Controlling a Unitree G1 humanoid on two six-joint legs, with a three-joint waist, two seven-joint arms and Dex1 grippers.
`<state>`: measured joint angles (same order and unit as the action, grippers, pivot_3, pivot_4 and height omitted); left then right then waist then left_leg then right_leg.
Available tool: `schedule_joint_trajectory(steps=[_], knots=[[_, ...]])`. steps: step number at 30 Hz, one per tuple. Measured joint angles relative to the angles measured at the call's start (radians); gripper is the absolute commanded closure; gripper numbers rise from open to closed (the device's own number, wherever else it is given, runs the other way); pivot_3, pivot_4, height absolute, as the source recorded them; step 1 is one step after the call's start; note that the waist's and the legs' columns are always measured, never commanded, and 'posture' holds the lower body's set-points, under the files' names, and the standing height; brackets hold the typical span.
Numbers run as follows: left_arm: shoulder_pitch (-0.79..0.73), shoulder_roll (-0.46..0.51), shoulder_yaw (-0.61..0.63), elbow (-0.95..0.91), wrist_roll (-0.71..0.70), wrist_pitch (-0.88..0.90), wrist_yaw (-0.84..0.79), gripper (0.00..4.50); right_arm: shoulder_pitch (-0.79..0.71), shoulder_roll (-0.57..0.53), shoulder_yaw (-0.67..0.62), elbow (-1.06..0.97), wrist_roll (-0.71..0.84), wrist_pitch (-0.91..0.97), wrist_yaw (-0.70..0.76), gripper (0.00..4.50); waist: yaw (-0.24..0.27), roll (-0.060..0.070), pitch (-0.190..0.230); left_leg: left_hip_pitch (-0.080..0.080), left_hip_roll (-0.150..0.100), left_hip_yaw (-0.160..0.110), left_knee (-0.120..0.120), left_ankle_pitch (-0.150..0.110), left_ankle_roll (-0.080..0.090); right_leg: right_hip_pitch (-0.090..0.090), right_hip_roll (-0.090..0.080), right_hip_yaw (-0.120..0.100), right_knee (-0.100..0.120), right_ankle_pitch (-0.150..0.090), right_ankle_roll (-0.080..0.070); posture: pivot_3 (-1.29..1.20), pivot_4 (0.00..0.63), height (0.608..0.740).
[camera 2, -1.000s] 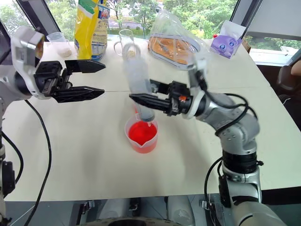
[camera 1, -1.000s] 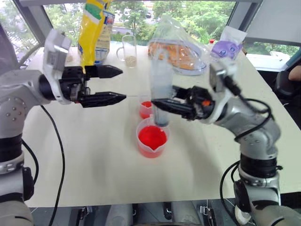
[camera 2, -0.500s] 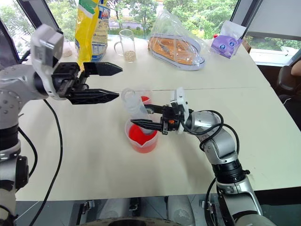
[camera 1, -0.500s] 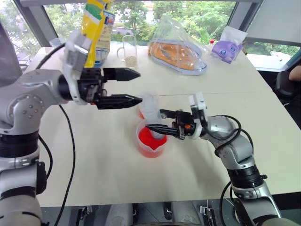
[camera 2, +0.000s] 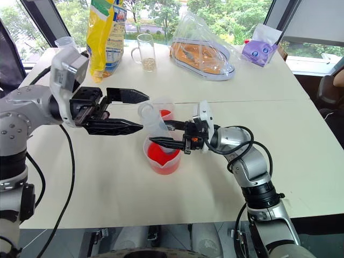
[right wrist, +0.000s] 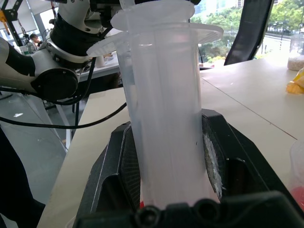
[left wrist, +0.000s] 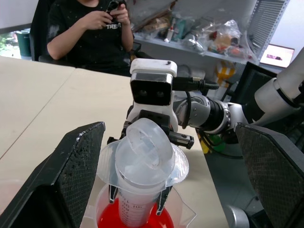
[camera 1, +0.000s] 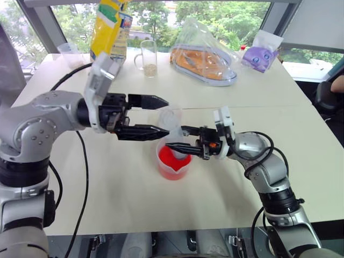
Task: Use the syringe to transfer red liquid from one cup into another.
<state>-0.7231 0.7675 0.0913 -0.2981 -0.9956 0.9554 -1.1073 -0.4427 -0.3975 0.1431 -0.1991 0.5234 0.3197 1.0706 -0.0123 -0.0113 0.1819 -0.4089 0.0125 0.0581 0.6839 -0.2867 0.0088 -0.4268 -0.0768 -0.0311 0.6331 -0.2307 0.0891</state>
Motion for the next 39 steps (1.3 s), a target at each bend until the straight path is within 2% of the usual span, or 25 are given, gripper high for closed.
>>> schedule_joint_trajectory(steps=[4,5,7,8,17,39], knots=[[0.011,-0.002,0.0,-0.004,-0.002,0.007,0.009,2.68,-0.009,0.0,0.0,0.006,-0.001,0.0,0.0,3.06,0.0,0.0,0.0,0.0,0.0,0.0,0.0,0.0,0.0,0.0,0.0,0.0,0.0,0.0,0.0,0.0,0.15,0.74],[0.011,-0.002,0.0,-0.008,-0.005,0.013,0.011,3.32,-0.009,0.0,0.0,0.006,-0.001,0.0,0.001,3.06,0.0,0.0,0.0,0.0,0.0,0.0,0.0,0.0,0.0,0.0,0.0,0.0,0.0,0.0,0.0,0.0,0.15,0.74],[0.012,-0.002,0.0,-0.01,-0.007,0.017,0.022,4.34,-0.01,0.0,0.003,0.006,-0.001,-0.004,0.01,3.06,0.0,0.0,0.0,0.0,0.0,0.0,0.0,0.0,0.0,0.0,0.0,0.0,0.0,0.0,0.0,0.0,0.15,0.74],[0.012,-0.005,-0.002,-0.01,-0.011,0.019,0.022,4.48,-0.011,0.0,0.004,0.006,-0.002,-0.005,0.01,3.06,0.001,0.0,0.0,0.0,0.0,0.0,0.0,0.0,0.0,0.0,0.0,0.0,0.0,0.0,0.0,0.0,0.15,0.74],[0.001,-0.042,-0.005,0.006,-0.018,0.018,0.042,4.48,-0.013,-0.007,0.001,0.005,0.006,-0.003,0.009,3.06,0.001,0.0,0.0,0.0,0.0,0.0,0.0,0.0,0.0,0.0,0.0,0.0,0.0,0.0,0.0,0.0,0.15,0.74],[-0.088,-0.035,-0.032,0.081,-0.018,0.024,0.026,4.48,-0.005,0.015,-0.002,0.034,0.019,-0.009,0.005,3.06,0.0,0.0,0.0,0.0,0.0,0.0,0.0,0.0,0.0,0.0,0.0,0.0,0.0,0.0,0.0,0.0,0.15,0.74]])
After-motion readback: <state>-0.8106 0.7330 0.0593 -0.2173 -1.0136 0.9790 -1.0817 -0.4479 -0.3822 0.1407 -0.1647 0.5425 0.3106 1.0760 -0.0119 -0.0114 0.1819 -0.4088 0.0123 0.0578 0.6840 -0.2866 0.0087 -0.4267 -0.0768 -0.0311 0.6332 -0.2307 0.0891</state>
